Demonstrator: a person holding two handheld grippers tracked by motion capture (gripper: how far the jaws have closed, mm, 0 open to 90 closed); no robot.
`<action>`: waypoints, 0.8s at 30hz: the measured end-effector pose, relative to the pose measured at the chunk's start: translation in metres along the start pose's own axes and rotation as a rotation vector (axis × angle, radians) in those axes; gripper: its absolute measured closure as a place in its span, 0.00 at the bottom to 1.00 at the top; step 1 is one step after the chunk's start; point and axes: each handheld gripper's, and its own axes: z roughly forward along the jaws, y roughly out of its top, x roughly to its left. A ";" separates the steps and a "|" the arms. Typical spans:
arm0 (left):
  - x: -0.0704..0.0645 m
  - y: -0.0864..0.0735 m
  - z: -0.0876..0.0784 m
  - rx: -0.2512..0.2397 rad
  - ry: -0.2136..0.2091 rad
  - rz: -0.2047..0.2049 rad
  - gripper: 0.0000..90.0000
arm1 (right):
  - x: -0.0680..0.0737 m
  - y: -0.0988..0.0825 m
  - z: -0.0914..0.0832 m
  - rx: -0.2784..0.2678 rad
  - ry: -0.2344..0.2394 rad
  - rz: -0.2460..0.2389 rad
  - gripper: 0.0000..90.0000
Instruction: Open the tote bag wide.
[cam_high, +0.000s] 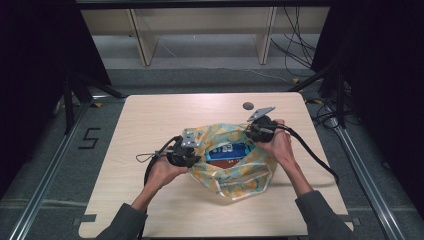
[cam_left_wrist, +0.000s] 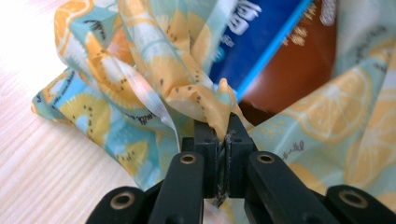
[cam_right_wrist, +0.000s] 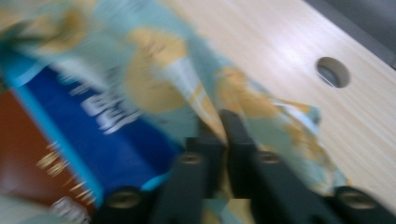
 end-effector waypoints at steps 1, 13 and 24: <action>-0.007 -0.007 -0.004 0.014 -0.009 0.032 0.97 | -0.017 0.003 0.001 -0.003 -0.033 0.040 1.00; -0.026 -0.018 -0.011 0.018 -0.072 0.040 0.91 | -0.036 0.004 0.030 0.043 -0.014 0.135 0.81; -0.018 0.058 -0.033 -0.092 0.012 -0.001 0.43 | -0.007 0.002 -0.047 -0.125 0.120 0.144 0.68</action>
